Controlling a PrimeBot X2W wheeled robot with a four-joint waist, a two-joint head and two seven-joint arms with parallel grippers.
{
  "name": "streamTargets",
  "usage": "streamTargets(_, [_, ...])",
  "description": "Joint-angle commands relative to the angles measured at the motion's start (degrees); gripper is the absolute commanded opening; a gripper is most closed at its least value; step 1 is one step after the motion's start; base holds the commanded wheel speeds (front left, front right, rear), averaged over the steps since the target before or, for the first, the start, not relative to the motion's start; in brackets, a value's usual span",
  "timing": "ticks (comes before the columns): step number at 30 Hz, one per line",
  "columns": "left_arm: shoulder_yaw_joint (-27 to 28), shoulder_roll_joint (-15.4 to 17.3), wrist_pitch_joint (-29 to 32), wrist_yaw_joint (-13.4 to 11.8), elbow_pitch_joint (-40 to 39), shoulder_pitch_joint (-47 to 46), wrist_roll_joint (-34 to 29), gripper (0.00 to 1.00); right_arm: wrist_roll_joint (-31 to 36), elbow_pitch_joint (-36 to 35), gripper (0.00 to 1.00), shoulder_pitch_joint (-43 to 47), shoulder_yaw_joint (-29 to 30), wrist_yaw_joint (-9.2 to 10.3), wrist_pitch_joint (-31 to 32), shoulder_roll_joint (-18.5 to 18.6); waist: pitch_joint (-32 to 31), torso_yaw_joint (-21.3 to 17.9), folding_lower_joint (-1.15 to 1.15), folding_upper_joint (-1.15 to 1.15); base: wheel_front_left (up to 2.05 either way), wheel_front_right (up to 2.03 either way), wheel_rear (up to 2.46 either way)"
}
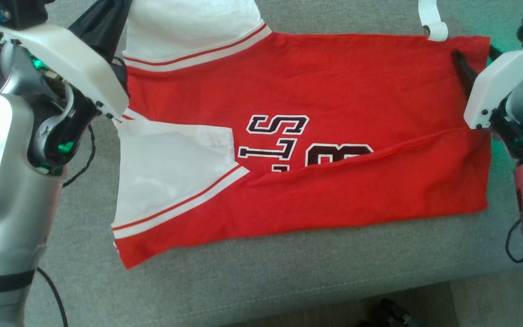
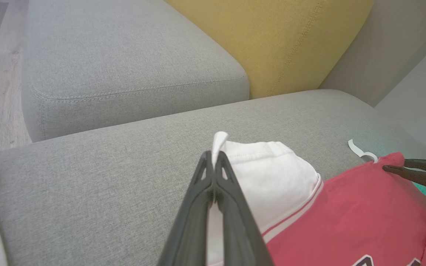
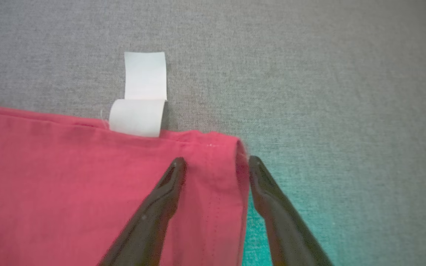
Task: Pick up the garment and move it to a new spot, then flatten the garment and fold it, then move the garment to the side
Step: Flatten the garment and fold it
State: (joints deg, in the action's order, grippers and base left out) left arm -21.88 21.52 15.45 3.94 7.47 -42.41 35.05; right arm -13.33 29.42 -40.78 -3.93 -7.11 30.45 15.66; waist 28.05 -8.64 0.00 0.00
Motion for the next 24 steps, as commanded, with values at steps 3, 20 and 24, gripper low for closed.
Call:
streamTargets(3, [1.96,1.9,-0.37,-0.42,-2.56,-0.74,0.49,0.0,-1.63,-1.09,0.5,-1.52,-1.25,-0.37,0.92,1.55,0.0,0.1,0.0,0.0,0.0,0.0,0.0])
streamTargets(20, [4.37,2.3,-7.1,-2.5,-7.57,8.96,1.77,0.0,-2.01,-0.77,0.0,-0.68,-1.88,-0.37,-11.37,0.71,-4.72,-0.15,0.0,0.0,0.0,0.0,0.0])
streamTargets(24, [4.76,2.49,-8.38,-3.35,-10.75,13.76,2.25,0.0,-2.12,-3.12,0.0,2.79,-2.39,-0.37,-13.55,0.58,-6.36,0.08,0.0,0.0,0.0,0.0,0.0])
